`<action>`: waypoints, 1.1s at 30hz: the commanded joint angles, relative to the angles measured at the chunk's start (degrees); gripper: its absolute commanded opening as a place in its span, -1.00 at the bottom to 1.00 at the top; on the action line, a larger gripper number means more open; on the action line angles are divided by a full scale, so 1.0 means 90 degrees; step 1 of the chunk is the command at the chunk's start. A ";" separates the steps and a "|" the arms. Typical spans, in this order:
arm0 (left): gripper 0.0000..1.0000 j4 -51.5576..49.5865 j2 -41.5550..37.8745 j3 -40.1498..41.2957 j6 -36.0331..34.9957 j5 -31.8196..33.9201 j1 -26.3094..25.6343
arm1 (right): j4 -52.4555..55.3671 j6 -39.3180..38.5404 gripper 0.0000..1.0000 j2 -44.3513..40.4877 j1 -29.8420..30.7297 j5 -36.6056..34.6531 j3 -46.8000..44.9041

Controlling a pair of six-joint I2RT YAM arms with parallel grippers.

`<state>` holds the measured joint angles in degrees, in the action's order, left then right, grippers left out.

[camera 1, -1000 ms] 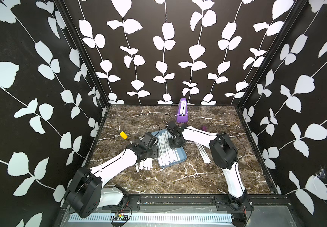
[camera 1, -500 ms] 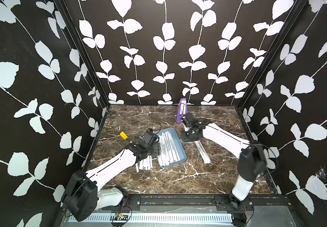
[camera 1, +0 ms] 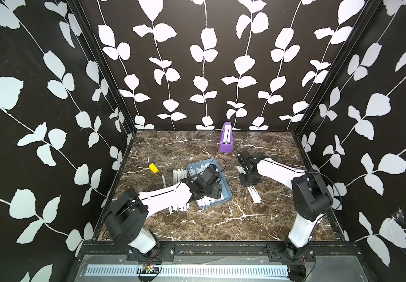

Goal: Put the straws into the storage box
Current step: Pick up the straw from the center of the board.

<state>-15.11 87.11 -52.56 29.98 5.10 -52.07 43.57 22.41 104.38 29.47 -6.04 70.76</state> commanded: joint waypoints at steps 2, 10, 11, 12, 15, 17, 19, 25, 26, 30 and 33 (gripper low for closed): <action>0.57 0.0040 -0.0075 -0.0127 -0.0029 -0.0047 -0.0045 | -0.0186 -0.0106 -0.71 0.0212 -0.0007 -0.0122 -0.0119; 0.58 -0.0049 -0.0018 -0.0210 -0.0049 -0.0016 -0.0044 | -0.0271 -0.0133 -0.70 0.0507 -0.0045 -0.0253 -0.0108; 0.58 -0.0067 -0.0038 -0.0201 -0.0058 0.0019 -0.0044 | -0.0270 -0.0141 -0.69 0.0544 -0.0049 -0.0283 -0.0113; 0.58 -0.0079 -0.0063 -0.0193 -0.0068 0.0052 -0.0044 | -0.0271 -0.0155 -0.69 0.0571 -0.0051 -0.0285 -0.0123; 0.58 -0.0128 -0.0145 -0.0172 -0.0105 0.0195 -0.0044 | -0.0329 -0.0147 -0.69 0.0643 -0.0052 -0.0249 -0.0156; 0.58 -0.0142 -0.0213 -0.0138 -0.0126 0.0323 -0.0044 | -0.0342 -0.0112 -0.73 0.0647 -0.0047 -0.0209 -0.0173; 0.59 -0.0209 -0.0300 -0.0113 -0.0179 0.0510 -0.0038 | -0.0363 -0.0090 -0.76 0.0612 -0.0038 -0.0097 -0.0176; 0.60 -0.0444 -0.0829 0.0142 -0.0166 0.0870 0.0255 | -0.0233 0.0093 -0.86 0.0241 0.0208 0.0281 -0.0170; 0.60 -0.0473 -0.0973 0.0229 -0.0101 0.0902 0.0372 | -0.0202 0.0131 -0.87 0.0159 0.0263 0.0354 -0.0170; 0.80 -0.0988 -0.1539 0.0543 0.0271 0.1171 0.0979 | -0.0179 0.0409 -0.88 -0.0234 0.0398 0.0980 -0.0049; 0.94 -0.1365 -0.1962 0.0709 0.0386 0.1259 0.1527 | -0.0114 0.0619 -0.89 -0.0409 0.0527 0.1259 0.0246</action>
<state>-21.65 72.75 -48.12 31.53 14.00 -42.02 41.28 25.10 103.81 33.19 1.17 70.94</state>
